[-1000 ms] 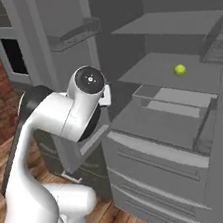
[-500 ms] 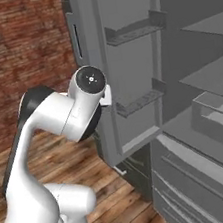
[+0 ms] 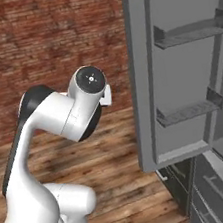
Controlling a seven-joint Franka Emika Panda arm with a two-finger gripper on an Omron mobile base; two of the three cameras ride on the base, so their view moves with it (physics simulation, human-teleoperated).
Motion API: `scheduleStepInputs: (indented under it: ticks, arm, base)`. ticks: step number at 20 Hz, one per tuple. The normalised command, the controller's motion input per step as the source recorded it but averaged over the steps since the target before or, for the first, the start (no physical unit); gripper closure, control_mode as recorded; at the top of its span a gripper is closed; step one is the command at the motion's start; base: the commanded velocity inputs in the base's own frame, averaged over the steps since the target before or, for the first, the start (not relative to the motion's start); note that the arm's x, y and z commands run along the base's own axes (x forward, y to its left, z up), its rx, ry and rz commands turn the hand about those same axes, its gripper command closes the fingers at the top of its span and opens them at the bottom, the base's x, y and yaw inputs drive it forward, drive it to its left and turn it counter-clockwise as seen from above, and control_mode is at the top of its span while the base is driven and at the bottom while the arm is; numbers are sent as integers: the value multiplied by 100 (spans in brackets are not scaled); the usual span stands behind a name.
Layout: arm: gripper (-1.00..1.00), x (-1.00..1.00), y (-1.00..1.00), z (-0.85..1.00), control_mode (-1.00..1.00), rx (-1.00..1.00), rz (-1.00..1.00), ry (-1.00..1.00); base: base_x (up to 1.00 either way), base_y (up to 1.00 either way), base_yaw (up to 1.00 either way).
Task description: Retrieve the mango and pear from the fridge and place them into the bowl on the dining table.
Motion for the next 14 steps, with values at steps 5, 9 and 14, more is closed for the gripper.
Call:
scheduleStepInputs:
  ticks: [5, 9, 14]
  arm:
    - [100, 0, 0, 0, 100, 0, 0, 0]
    - [100, 0, 0, 0, 100, 0, 0, 0]
    - [100, 0, 0, 0, 100, 0, 0, 0]
  base:
    - [0, 0, 52]
    - [0, 10, 50]
    - [-6, 25, 48]
